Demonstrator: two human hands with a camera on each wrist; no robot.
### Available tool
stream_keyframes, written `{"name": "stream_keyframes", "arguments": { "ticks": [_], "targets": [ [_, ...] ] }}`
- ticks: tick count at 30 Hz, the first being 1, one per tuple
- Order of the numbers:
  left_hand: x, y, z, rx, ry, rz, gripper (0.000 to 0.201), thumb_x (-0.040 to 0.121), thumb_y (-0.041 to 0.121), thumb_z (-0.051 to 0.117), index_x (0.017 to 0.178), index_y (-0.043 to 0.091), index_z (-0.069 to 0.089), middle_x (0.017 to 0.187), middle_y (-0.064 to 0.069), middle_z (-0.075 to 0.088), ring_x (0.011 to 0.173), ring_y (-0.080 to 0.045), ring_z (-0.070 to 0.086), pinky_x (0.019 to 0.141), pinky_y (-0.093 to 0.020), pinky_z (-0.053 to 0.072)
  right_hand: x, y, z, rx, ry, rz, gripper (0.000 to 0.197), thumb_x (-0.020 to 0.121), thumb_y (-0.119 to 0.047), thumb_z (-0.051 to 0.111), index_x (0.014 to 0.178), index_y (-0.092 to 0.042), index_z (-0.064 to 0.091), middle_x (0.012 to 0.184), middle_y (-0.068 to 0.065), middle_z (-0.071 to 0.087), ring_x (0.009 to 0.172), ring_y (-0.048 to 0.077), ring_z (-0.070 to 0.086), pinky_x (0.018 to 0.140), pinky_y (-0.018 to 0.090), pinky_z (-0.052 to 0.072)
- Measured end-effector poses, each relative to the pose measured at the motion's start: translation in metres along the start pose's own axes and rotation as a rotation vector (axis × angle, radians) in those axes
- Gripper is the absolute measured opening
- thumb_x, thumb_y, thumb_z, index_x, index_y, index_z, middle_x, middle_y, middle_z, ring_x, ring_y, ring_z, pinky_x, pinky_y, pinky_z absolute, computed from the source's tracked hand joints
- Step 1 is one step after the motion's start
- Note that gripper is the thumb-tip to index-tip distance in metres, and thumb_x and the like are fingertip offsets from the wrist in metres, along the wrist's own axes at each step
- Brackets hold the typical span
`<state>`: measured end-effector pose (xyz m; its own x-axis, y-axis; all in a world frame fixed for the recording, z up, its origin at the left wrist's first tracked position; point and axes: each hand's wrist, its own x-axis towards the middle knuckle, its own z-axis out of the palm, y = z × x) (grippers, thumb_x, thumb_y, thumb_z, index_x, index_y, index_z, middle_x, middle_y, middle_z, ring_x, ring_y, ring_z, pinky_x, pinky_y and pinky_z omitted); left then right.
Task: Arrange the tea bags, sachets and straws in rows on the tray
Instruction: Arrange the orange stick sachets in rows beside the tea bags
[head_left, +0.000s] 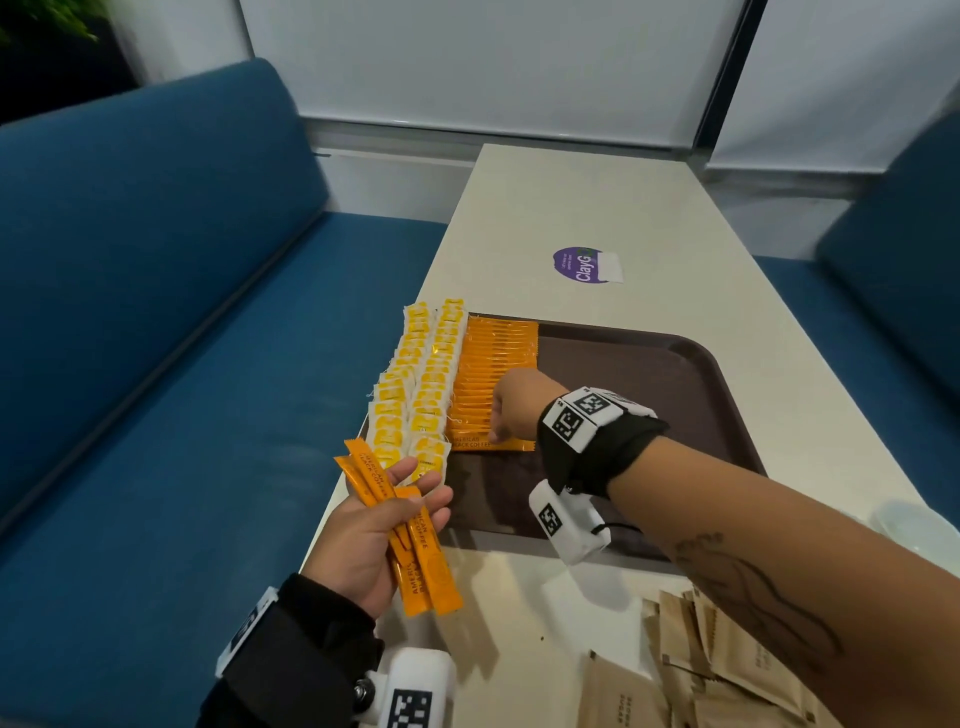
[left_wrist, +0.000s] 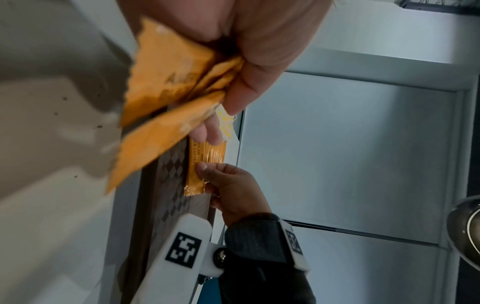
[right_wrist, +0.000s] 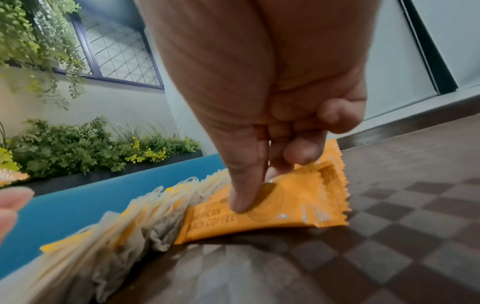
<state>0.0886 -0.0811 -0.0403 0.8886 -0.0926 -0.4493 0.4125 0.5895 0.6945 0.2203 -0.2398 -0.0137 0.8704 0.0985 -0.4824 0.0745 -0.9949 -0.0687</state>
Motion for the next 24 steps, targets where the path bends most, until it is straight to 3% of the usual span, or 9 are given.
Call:
{"name": "stream_keyframes", "arguments": {
  "ticks": [3,7,11,13,16,19,21,24],
  "targets": [
    [-0.001,-0.002,0.002,0.011,-0.012,-0.002,0.032,0.090,-0.012,0.041,0.111,0.007,0.056,0.101,-0.018,0.068,0.077,-0.026,0.072,0.065,-0.033,0.060,0.004,-0.001,0.000,-0.113,0.021,-0.014,0.038,0.084,-0.038,0.068,0.107,-0.007,0.064,0.091,0.003,0.057,0.082,0.018,0.051,0.071,0.030,0.044],
    [-0.003,-0.004,0.004,0.052,-0.047,-0.014,0.028,0.092,-0.006,0.042,0.112,0.008,0.057,0.095,-0.017,0.072,0.080,-0.027,0.072,0.067,-0.036,0.059,0.005,-0.003,0.002,-0.177,0.035,-0.029,0.041,0.085,-0.037,0.067,0.111,-0.006,0.063,0.091,0.003,0.054,0.083,0.019,0.052,0.072,0.030,0.045],
    [-0.004,-0.005,0.004,0.061,-0.066,-0.011,0.026,0.094,0.002,0.043,0.116,0.007,0.055,0.091,-0.018,0.073,0.076,-0.027,0.072,0.062,-0.038,0.060,0.001,-0.003,0.000,-0.121,0.064,-0.047,0.040,0.084,-0.037,0.068,0.108,-0.006,0.064,0.087,0.002,0.055,0.083,0.019,0.053,0.073,0.030,0.046],
    [-0.005,-0.006,0.004,0.079,-0.069,-0.001,0.027,0.094,0.005,0.044,0.119,0.007,0.054,0.092,-0.017,0.073,0.077,-0.026,0.072,0.062,-0.038,0.060,-0.005,-0.002,-0.002,-0.055,0.077,-0.035,0.039,0.083,-0.038,0.069,0.104,-0.005,0.064,0.082,0.002,0.055,0.082,0.019,0.054,0.072,0.029,0.046],
    [-0.004,-0.006,0.004,0.098,-0.067,0.033,0.026,0.095,0.007,0.044,0.118,0.005,0.054,0.090,-0.014,0.074,0.077,-0.025,0.072,0.063,-0.036,0.060,-0.027,0.002,-0.007,0.104,0.106,-0.078,0.038,0.084,-0.038,0.067,0.099,-0.003,0.067,0.087,0.005,0.061,0.084,0.019,0.058,0.077,0.031,0.049],
    [-0.002,-0.005,0.005,0.096,-0.036,0.065,0.024,0.094,0.009,0.046,0.113,0.001,0.059,0.091,-0.014,0.073,0.083,-0.024,0.072,0.062,-0.036,0.058,-0.064,0.007,-0.003,0.325,0.120,-0.193,0.034,0.084,-0.039,0.067,0.085,-0.005,0.068,0.082,0.007,0.063,0.072,0.014,0.055,0.069,0.028,0.047],
    [0.001,-0.006,0.008,0.082,-0.028,0.078,0.028,0.094,0.011,0.046,0.116,-0.001,0.059,0.102,-0.019,0.070,0.093,-0.029,0.069,0.070,-0.037,0.057,-0.090,0.007,0.003,0.485,0.017,-0.224,0.038,0.081,-0.041,0.070,0.085,-0.003,0.069,0.078,0.006,0.065,0.068,0.010,0.056,0.067,0.025,0.047],
    [0.003,-0.009,0.015,0.062,-0.025,0.097,0.024,0.094,0.011,0.046,0.112,0.002,0.060,0.092,-0.013,0.073,0.081,-0.024,0.071,0.075,-0.041,0.055,-0.112,0.004,0.018,0.619,-0.110,-0.253,0.030,0.080,-0.032,0.074,0.091,-0.004,0.069,0.074,-0.001,0.065,0.065,0.006,0.058,0.059,0.015,0.046]
  ]
}}
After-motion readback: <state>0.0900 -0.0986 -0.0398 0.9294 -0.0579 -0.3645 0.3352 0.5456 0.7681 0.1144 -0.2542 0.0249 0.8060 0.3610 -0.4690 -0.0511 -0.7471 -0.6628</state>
